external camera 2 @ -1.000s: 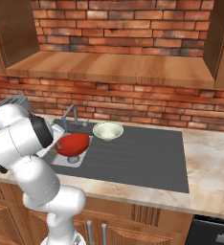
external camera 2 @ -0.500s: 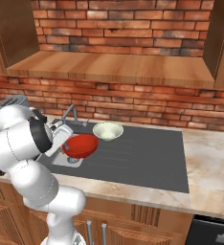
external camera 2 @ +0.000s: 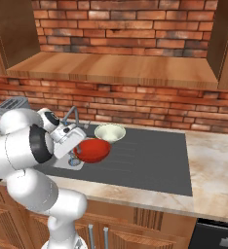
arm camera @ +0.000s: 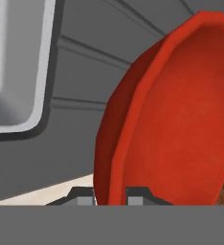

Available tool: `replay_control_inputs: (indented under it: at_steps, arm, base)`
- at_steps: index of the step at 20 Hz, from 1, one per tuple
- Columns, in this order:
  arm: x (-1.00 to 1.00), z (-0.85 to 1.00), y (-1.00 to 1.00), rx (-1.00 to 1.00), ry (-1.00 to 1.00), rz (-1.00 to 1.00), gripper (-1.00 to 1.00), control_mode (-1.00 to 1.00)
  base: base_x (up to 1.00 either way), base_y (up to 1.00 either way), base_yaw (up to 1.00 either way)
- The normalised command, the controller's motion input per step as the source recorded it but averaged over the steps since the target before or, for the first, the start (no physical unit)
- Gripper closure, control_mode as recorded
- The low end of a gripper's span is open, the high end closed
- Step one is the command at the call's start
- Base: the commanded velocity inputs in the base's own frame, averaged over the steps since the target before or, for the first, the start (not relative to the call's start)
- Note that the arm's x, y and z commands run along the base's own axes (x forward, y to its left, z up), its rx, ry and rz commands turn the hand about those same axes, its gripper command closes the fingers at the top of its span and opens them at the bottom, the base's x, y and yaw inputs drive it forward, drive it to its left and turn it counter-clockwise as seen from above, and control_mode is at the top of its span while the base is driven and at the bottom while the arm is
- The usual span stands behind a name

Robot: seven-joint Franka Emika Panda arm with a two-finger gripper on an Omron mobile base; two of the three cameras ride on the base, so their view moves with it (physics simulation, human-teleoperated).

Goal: Rinse each bowl for a few seconds and place them down in the sink or on the counter.

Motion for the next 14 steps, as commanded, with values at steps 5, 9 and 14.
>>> replay_control_inputs:
  at_steps: [5,9,14]
  arm:
    - [0.0,0.0,-0.47,0.09,0.04,0.05,1.0,-1.0]
    - [0.0,0.0,-0.42,0.06,0.01,0.08,1.0,-1.0]
    - [0.0,0.0,-0.37,0.02,0.0,0.1,1.0,-1.0]
  base:
    - [0.0,0.0,0.0]
    - [0.0,0.0,0.0]
    - [0.0,0.0,0.0]
